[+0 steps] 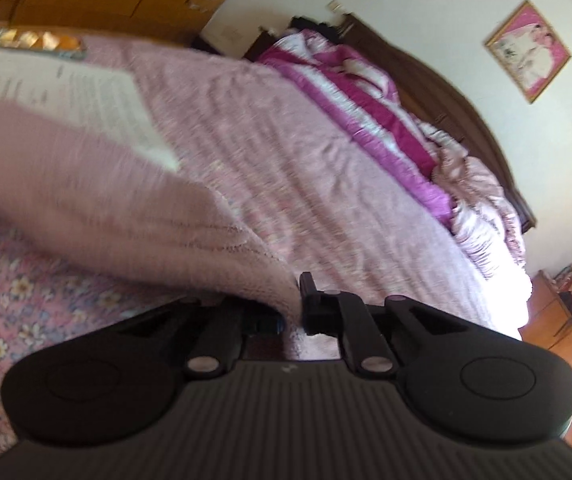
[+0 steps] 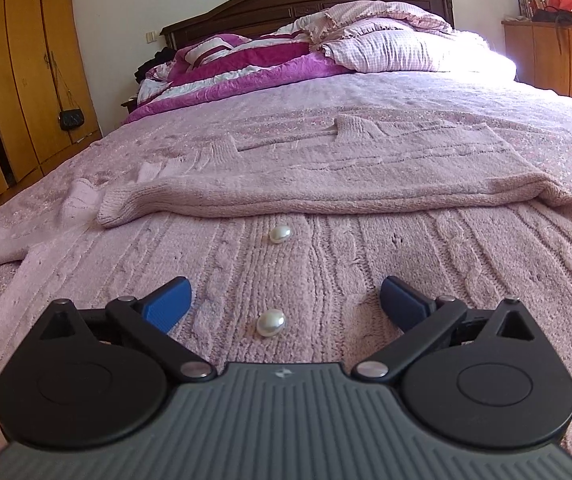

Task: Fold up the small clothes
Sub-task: 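Lift the cuff with the left gripper and carry it across the body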

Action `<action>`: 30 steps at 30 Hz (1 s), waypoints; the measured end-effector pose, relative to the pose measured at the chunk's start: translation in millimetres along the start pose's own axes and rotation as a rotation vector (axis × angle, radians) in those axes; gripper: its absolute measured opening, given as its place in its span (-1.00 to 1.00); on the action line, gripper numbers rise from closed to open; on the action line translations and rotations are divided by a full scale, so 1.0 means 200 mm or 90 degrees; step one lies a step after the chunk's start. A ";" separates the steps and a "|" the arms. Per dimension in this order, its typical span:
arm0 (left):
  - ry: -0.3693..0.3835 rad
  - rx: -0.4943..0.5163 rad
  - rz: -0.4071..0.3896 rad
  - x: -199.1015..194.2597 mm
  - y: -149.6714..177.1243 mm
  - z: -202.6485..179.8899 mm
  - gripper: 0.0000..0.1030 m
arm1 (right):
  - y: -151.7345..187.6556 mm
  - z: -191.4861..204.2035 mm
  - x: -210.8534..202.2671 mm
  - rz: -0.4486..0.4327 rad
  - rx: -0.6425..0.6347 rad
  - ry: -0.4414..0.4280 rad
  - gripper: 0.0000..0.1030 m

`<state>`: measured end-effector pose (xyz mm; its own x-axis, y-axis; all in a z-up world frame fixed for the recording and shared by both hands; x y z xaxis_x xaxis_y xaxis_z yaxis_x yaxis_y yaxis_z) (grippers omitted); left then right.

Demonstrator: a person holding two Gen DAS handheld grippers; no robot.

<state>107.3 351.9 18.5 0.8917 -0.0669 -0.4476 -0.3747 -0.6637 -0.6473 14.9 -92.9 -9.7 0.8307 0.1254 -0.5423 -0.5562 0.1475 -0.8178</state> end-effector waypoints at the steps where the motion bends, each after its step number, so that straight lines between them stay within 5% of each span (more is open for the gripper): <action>1: 0.004 0.002 -0.004 -0.01 -0.01 -0.02 -0.83 | 0.00 0.00 -0.01 0.001 0.003 -0.002 1.00; 30: 0.094 0.118 -0.070 -0.32 -0.01 -0.67 -0.83 | -0.09 -0.27 -0.32 0.000 0.110 0.016 1.00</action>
<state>84.5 258.8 131.5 0.9519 -0.1195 -0.2821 -0.3017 -0.5263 -0.7950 -25.9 -156.1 29.5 0.8298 0.1005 -0.5489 -0.5499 0.3145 -0.7738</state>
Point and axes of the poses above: each gripper's, at about its wrist camera, not at the fingertips, and x roughly the way its jaws point, z to its left, y to its underside, the point moved 2 cm from there along x, roughly the way its jaws point, and after that the axes turned 1 degree about -y, right-handed, at the moved point
